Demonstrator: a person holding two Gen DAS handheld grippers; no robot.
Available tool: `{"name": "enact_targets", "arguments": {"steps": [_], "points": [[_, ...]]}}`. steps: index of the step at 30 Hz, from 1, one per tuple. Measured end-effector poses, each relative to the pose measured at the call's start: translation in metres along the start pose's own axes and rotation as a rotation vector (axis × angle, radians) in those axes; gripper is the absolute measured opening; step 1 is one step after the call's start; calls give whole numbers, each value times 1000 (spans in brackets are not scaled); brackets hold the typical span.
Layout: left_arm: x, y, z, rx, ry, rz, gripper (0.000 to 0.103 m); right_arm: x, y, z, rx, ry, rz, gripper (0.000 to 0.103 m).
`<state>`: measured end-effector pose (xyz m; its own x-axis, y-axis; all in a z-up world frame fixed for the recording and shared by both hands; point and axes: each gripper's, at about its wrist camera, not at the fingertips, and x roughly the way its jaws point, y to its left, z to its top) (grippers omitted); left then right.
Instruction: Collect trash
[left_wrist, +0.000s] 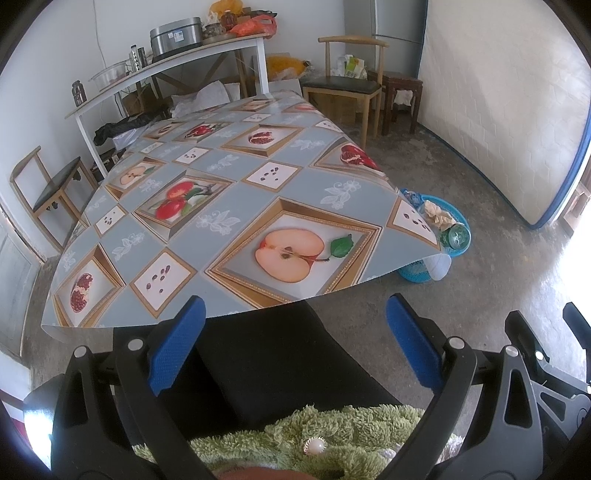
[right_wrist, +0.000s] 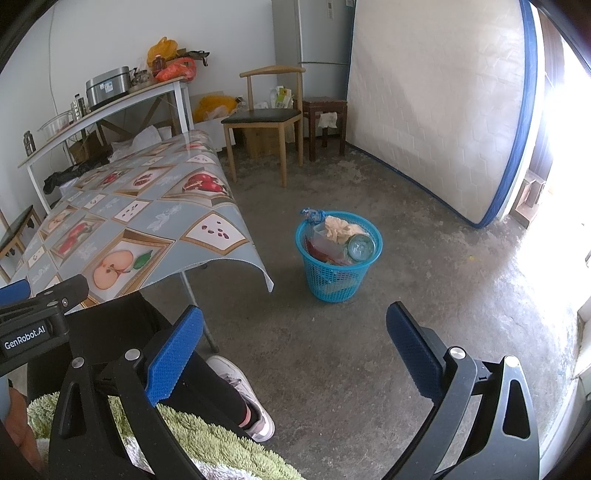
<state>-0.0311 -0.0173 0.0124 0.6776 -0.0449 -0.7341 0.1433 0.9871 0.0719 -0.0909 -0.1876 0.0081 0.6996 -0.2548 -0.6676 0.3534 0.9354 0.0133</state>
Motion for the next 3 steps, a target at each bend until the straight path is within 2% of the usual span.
{"name": "enact_targets", "arguments": {"steps": [3], "points": [[0,0,0,-1,-1,1,94,0,0,0,0,1,1,97]]}}
